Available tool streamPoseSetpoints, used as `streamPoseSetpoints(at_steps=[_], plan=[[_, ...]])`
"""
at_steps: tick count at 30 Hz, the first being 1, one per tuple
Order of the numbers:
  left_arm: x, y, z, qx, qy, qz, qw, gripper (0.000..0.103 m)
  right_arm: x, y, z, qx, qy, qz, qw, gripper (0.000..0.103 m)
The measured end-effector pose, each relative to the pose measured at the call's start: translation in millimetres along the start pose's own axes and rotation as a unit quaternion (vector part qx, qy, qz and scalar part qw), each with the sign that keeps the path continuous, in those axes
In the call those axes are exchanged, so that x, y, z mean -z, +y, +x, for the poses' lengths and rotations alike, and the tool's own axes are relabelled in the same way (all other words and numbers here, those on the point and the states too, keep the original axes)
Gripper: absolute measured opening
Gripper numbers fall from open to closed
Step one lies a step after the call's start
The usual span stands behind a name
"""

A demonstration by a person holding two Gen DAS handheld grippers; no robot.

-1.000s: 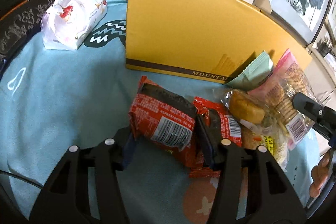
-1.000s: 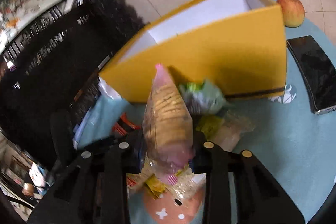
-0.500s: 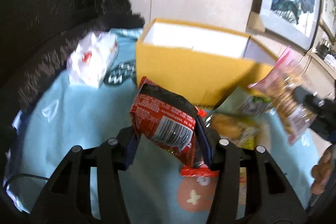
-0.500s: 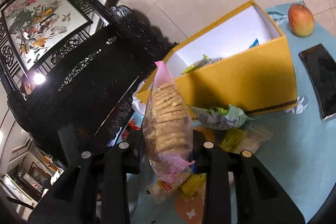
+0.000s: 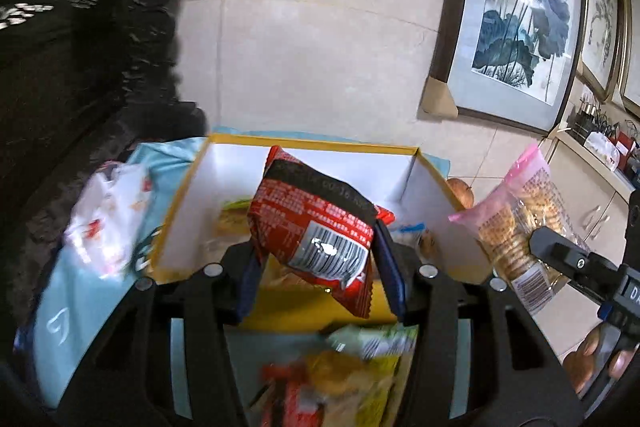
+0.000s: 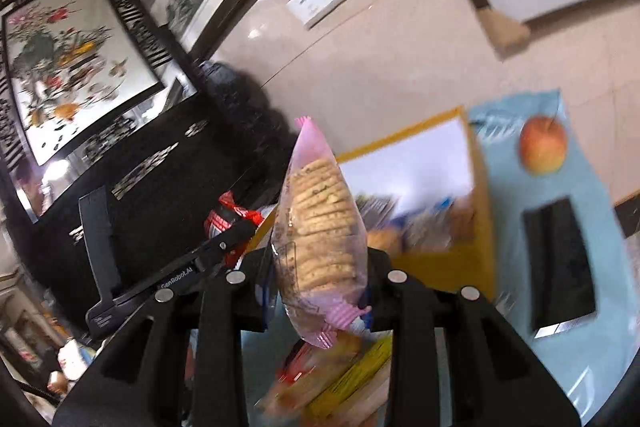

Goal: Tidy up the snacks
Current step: 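Carry the red bag and cracker bag over the yellow box and release both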

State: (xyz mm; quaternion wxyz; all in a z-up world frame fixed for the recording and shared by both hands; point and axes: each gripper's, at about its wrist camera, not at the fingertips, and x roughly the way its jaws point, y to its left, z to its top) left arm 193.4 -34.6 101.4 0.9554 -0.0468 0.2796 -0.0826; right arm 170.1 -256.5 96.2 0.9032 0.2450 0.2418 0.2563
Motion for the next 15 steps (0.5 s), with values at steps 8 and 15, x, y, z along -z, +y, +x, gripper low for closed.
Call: streamPoseSetpoints(at_steps=[8, 15], plan=[[-10, -6, 73, -0.083, 0.026, 0.009, 0.9962, 0.094, 2, -40, 46, 0.085, -0.047, 0.002, 0.995, 0.085], [19, 9, 55, -0.106, 0.009, 0.020, 0.9942, 0.100, -2, -38, 36, 0.055, -0.065, 0.012, 0.996, 0.099]])
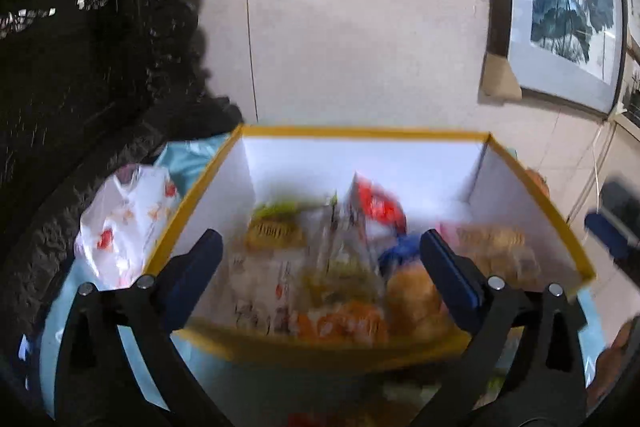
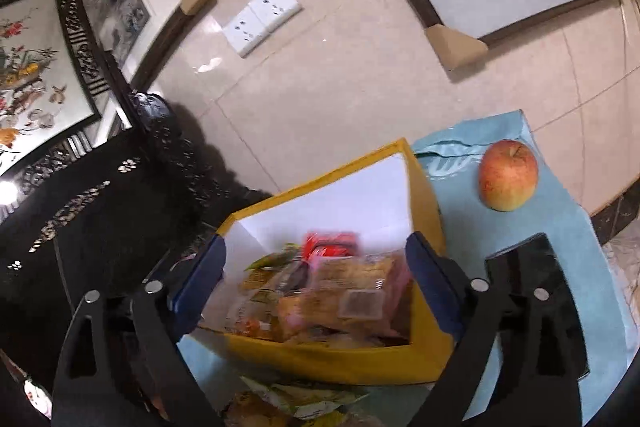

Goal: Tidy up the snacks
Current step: 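Carry the red bag and cracker bag over the yellow box and release both, then grasp the red snack bar with the left tool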

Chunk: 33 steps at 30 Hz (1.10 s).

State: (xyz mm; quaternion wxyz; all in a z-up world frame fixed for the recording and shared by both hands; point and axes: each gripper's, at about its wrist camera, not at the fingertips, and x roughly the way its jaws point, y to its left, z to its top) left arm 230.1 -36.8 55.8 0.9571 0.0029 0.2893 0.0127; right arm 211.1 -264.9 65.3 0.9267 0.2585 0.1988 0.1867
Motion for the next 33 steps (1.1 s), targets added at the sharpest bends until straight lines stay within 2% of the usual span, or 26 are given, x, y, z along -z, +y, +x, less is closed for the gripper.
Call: streamPoseSetpoints(at_steps=[2, 3, 4, 5, 7, 8, 11, 13, 17, 22, 25, 27, 28, 30, 33], plan=[[12, 5, -6, 0.004, 0.015, 0.012, 0.9998, 0.101, 0, 10, -6, -0.024, 0.002, 0.003, 1.000, 0.102], [19, 8, -12, 0.007, 0.011, 0.019, 0.9997, 0.101, -2, 17, -7, -0.046, 0.011, 0.013, 0.999, 0.102], [29, 16, -25, 0.009, -0.014, 0.020, 0.9997, 0.101, -2, 23, -8, -0.065, 0.024, 0.022, 0.997, 0.102], [38, 22, -31, -0.004, -0.015, 0.022, 0.9996, 0.101, -2, 33, -9, -0.082, 0.042, 0.027, 0.995, 0.102], [48, 36, -37, -0.021, 0.006, 0.016, 0.9996, 0.101, -3, 50, -16, -0.099, 0.058, 0.015, 0.993, 0.102], [54, 46, -43, -0.014, 0.006, 0.002, 0.9999, 0.101, -2, 60, -22, -0.100, 0.057, 0.001, 0.993, 0.102], [68, 64, -53, 0.001, 0.027, -0.025, 0.9993, 0.101, 6, 77, -44, -0.084, 0.047, -0.043, 0.994, 0.102], [77, 68, -56, 0.010, 0.044, -0.027, 0.9986, 0.101, 15, 80, -52, -0.051, 0.045, -0.061, 0.996, 0.102], [97, 61, -56, 0.024, 0.067, -0.019, 0.9973, 0.101, 40, 70, -58, -0.006, 0.069, -0.064, 0.996, 0.102], [120, 42, -52, 0.013, 0.099, 0.018, 0.9949, 0.101, 68, 46, -59, 0.003, 0.077, -0.033, 0.997, 0.102], [127, 43, -47, -0.003, 0.111, 0.021, 0.9936, 0.101, 76, 33, -53, -0.009, 0.086, -0.015, 0.996, 0.102], [131, 48, -42, -0.006, 0.120, 0.013, 0.9926, 0.101, 80, 24, -49, -0.002, 0.095, -0.007, 0.995, 0.102], [132, 48, -39, -0.005, 0.127, 0.010, 0.9918, 0.101, 79, 21, -48, 0.009, 0.101, 0.001, 0.995, 0.102], [133, 45, -30, 0.003, 0.138, 0.009, 0.9904, 0.101, 79, 19, -51, -0.001, 0.098, 0.017, 0.995, 0.102], [130, 37, -25, 0.014, 0.134, 0.018, 0.9907, 0.101, 79, 23, -56, -0.002, 0.085, 0.005, 0.996, 0.102]])
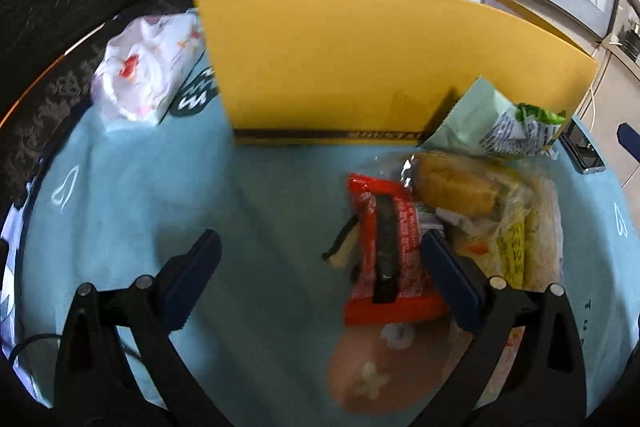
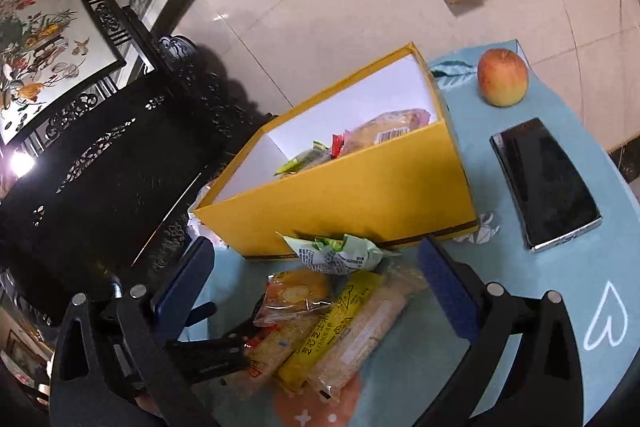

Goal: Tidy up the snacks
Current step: 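Grasp the red snack bar with the left tool, then grasp the green snack bag with the right tool while the left tool holds the red bar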

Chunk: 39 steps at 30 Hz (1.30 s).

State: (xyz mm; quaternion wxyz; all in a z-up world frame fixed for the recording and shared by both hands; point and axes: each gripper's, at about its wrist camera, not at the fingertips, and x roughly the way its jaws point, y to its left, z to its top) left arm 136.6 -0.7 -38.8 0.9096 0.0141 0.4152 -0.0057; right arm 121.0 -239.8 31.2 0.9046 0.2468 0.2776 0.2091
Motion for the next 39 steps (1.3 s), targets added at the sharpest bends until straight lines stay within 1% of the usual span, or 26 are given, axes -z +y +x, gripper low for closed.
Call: streamPoseSetpoints(at_steps=[2, 5, 7, 8, 9, 10, 11, 12, 13, 15, 18, 21, 24, 28, 30, 33, 35, 37, 38, 39], plan=[[-3, -8, 6, 0.017, 0.013, 0.012, 0.9997, 0.101, 2, 2, 0, 0.002, 0.000, -0.009, 1.000, 0.102], [-2, -13, 13, 0.018, 0.027, 0.019, 0.9993, 0.101, 3, 2, 5, 0.002, 0.011, -0.002, 1.000, 0.102], [-2, -6, 25, 0.010, 0.051, 0.004, 0.9987, 0.100, 3, 1, 7, 0.004, 0.015, 0.001, 1.000, 0.102], [-1, -2, 29, 0.009, 0.056, -0.002, 0.9984, 0.101, 3, 1, 9, 0.006, 0.017, 0.001, 1.000, 0.102], [-1, 1, 29, 0.008, 0.049, -0.006, 0.9988, 0.094, 4, 1, 10, 0.009, 0.018, 0.000, 1.000, 0.102], [-2, 2, 27, 0.007, 0.044, -0.005, 0.9990, 0.080, 4, 1, 10, 0.012, 0.019, -0.002, 1.000, 0.102], [-3, 4, 24, 0.009, 0.037, -0.003, 0.9993, 0.067, 5, 2, 12, 0.017, 0.020, -0.005, 1.000, 0.102], [-5, 6, 22, 0.009, 0.033, -0.002, 0.9994, 0.045, 6, 2, 13, 0.024, 0.022, -0.009, 0.999, 0.102], [-8, 12, 21, 0.007, 0.032, -0.009, 0.9994, 0.045, 7, 3, 15, 0.034, 0.024, -0.014, 0.999, 0.102], [-9, 24, 23, 0.023, 0.028, -0.028, 0.9989, 0.045, 9, 3, 18, 0.054, 0.028, -0.024, 0.998, 0.102], [-5, 24, 22, 0.023, 0.012, -0.021, 0.9994, 0.045, 14, 5, 26, 0.080, 0.033, -0.050, 0.995, 0.102], [-6, 24, 23, 0.034, 0.011, -0.024, 0.9991, 0.045, 23, 9, 40, 0.089, 0.051, -0.079, 0.992, 0.102], [-7, 34, 25, 0.058, 0.008, -0.043, 0.9974, 0.045, 29, 11, 55, 0.098, 0.071, -0.085, 0.989, 0.102], [-7, 33, 27, 0.055, 0.009, -0.039, 0.9977, 0.046, 27, 20, 72, 0.105, 0.088, -0.091, 0.986, 0.102], [-6, 33, 26, 0.057, 0.009, -0.040, 0.9975, 0.046, 26, 25, 88, 0.131, 0.107, -0.102, 0.980, 0.102], [-6, 33, 26, 0.061, 0.009, -0.043, 0.9972, 0.048, 27, 25, 110, 0.145, 0.133, -0.079, 0.977, 0.102], [-5, 35, 25, 0.063, 0.008, -0.044, 0.9970, 0.048, 26, 26, 118, 0.164, 0.128, -0.060, 0.976, 0.102], [-5, 38, 24, 0.065, 0.008, -0.047, 0.9967, 0.048, 27, 30, 126, 0.181, 0.123, -0.077, 0.973, 0.094], [-5, 38, 24, 0.066, 0.007, -0.049, 0.9966, 0.048, 29, 31, 130, 0.199, 0.126, -0.100, 0.967, 0.081], [-4, 38, 24, 0.066, 0.007, -0.049, 0.9966, 0.048, 30, 29, 129, 0.188, 0.127, -0.103, 0.968, 0.074]])
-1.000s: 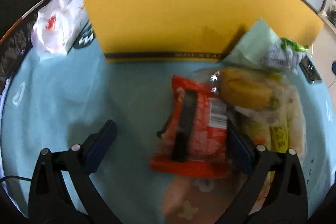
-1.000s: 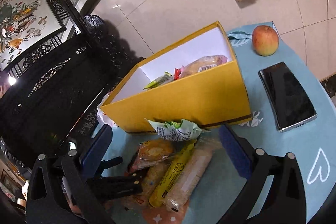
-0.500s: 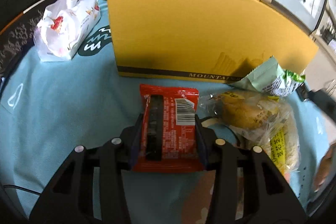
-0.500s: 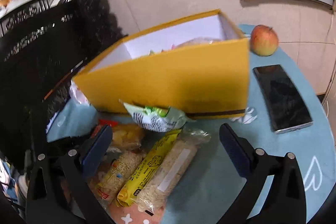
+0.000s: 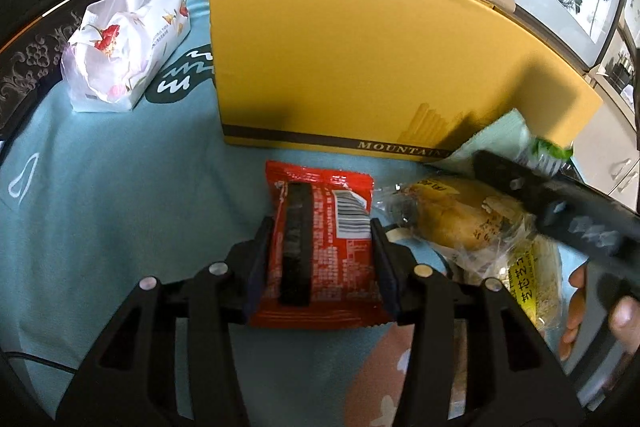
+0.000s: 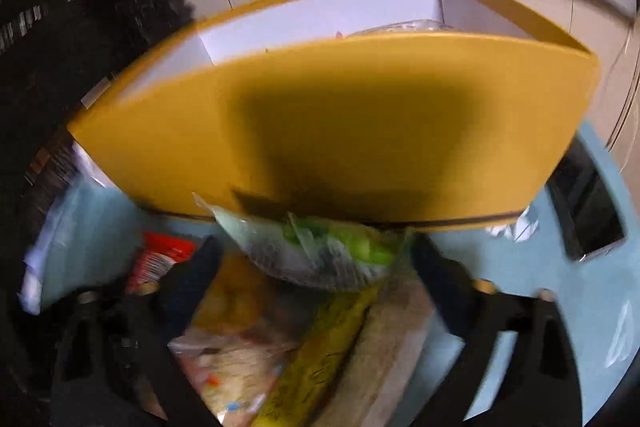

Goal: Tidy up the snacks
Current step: 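Grasp the green snack bag with the right tool while the left tool holds the red bar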

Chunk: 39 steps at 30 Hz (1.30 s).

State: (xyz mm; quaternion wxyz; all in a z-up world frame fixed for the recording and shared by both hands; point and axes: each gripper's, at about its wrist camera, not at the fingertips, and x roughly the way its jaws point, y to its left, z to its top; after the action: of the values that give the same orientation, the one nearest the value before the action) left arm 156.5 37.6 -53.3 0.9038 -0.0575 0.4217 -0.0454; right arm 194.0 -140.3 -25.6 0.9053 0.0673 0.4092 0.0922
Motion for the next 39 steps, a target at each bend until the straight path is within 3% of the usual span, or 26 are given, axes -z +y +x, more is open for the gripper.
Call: streamPoseSetpoints(at_steps=[3, 11, 14, 16, 19, 22, 29, 39], plan=[[0, -1, 0, -0.002, 0.001, 0.005, 1.0000, 0.051, -1, -13, -6, -0.033, 0.005, 0.014, 0.999, 0.060], [-1, -13, 4, -0.002, 0.006, 0.022, 0.9997, 0.066, 6, -56, -52, -0.113, -0.027, 0.076, 0.990, 0.059], [-1, -19, 7, -0.020, 0.009, 0.033, 0.9992, 0.064, 5, -61, -48, -0.130, -0.018, 0.093, 0.987, 0.060], [-1, -22, 7, -0.049, 0.009, 0.036, 0.9981, 0.046, 6, -56, -49, -0.147, -0.015, 0.088, 0.985, 0.060], [-1, -19, 4, -0.064, 0.006, 0.023, 0.9977, 0.045, 5, -43, -55, -0.161, -0.024, 0.078, 0.984, 0.060], [1, -22, -6, -0.110, -0.009, 0.027, 0.9935, 0.044, 2, -46, -67, -0.173, -0.038, 0.081, 0.981, 0.061], [-9, -34, -63, -0.096, -0.065, 0.031, 0.9928, 0.044, 0, -53, -85, -0.201, -0.068, 0.088, 0.973, 0.061], [-49, -58, -111, -0.046, -0.117, 0.028, 0.9917, 0.045, -4, -53, -104, -0.194, -0.097, 0.083, 0.973, 0.061]])
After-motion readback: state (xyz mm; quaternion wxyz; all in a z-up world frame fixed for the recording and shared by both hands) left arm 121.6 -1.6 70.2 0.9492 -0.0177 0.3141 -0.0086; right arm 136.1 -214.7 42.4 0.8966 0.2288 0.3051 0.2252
